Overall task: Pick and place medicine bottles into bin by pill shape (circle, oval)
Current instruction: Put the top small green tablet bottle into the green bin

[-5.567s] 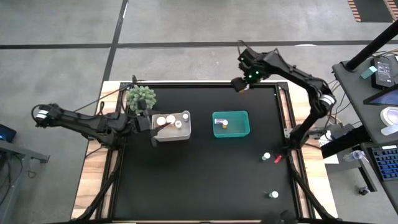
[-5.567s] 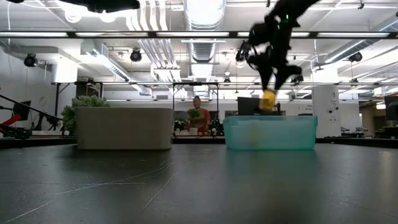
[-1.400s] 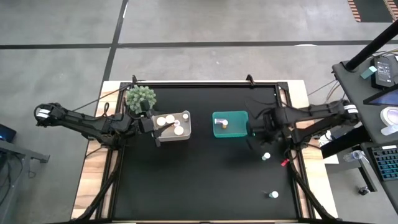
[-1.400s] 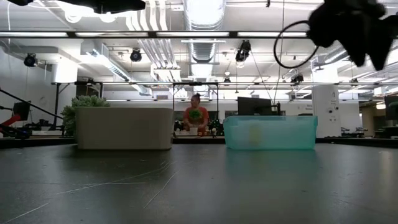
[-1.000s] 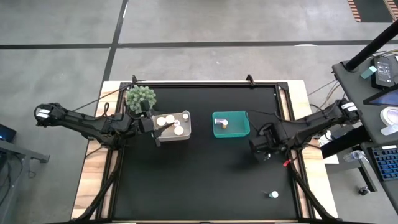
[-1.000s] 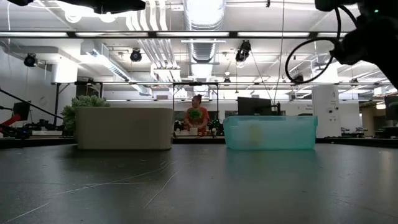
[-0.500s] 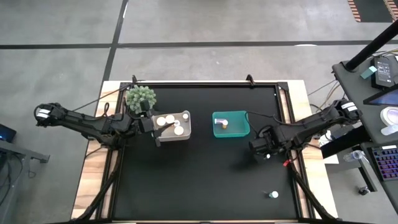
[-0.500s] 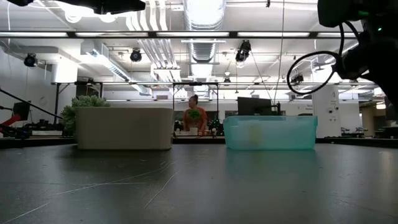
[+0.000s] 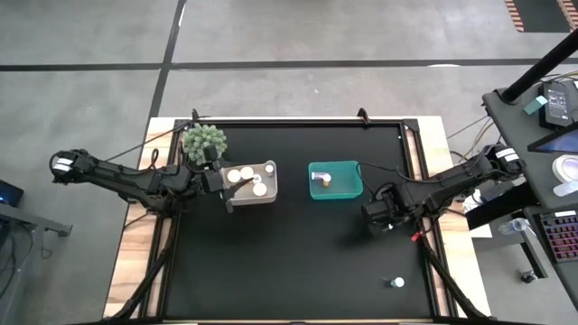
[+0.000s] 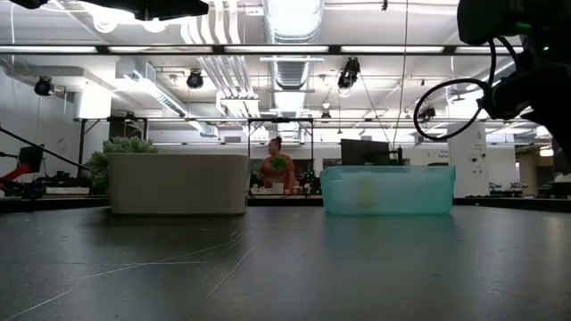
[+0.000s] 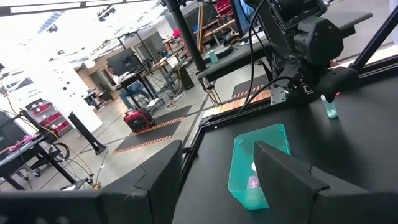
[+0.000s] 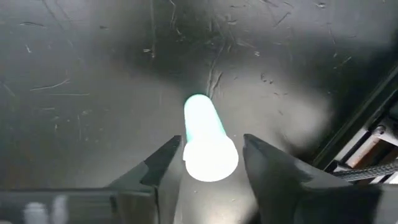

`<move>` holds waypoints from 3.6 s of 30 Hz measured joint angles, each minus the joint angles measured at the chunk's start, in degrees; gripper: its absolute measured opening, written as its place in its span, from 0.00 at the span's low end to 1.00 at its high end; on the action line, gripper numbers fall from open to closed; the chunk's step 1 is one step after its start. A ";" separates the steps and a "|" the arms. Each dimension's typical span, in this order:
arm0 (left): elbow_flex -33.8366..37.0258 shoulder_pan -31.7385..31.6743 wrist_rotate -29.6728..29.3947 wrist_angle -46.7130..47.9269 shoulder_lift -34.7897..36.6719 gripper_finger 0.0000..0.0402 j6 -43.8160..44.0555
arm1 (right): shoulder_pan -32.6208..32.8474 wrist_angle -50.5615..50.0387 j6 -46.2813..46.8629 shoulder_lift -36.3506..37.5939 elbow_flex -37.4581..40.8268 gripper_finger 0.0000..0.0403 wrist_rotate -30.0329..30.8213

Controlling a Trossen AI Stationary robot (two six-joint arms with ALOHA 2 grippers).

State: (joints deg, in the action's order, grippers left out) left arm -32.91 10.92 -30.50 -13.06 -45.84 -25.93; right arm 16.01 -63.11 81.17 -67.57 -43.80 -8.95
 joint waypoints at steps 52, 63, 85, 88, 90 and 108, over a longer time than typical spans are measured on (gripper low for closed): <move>0.02 -0.02 0.00 -0.15 0.02 0.46 -0.02 | -26.55 -9.46 -52.86 -18.28 -40.91 0.29 10.67; 0.11 -0.05 -0.90 -0.10 0.02 0.46 -0.56 | -37.62 -10.02 -68.19 -24.31 -40.36 0.29 12.59; 0.39 -15.35 -5.52 -9.65 0.02 0.46 -16.21 | -39.10 -9.40 -63.95 -23.98 -32.80 0.29 13.47; 0.39 -19.28 -4.02 -10.32 -0.11 0.46 -16.54 | -39.16 -8.22 -63.77 -23.98 -32.80 0.29 13.51; 0.42 -21.41 -3.11 -10.27 -0.41 0.46 -16.46 | -39.15 -7.24 -63.81 -23.98 -32.80 0.29 13.49; 0.44 -24.43 -2.81 -10.76 -2.87 0.46 -16.48 | -38.89 -2.55 -65.87 -28.87 -32.18 0.29 13.25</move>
State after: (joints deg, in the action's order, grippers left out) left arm -32.47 -13.51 -33.31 -23.82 -48.72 -42.41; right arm -22.88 -65.66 15.30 -96.44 -75.99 4.29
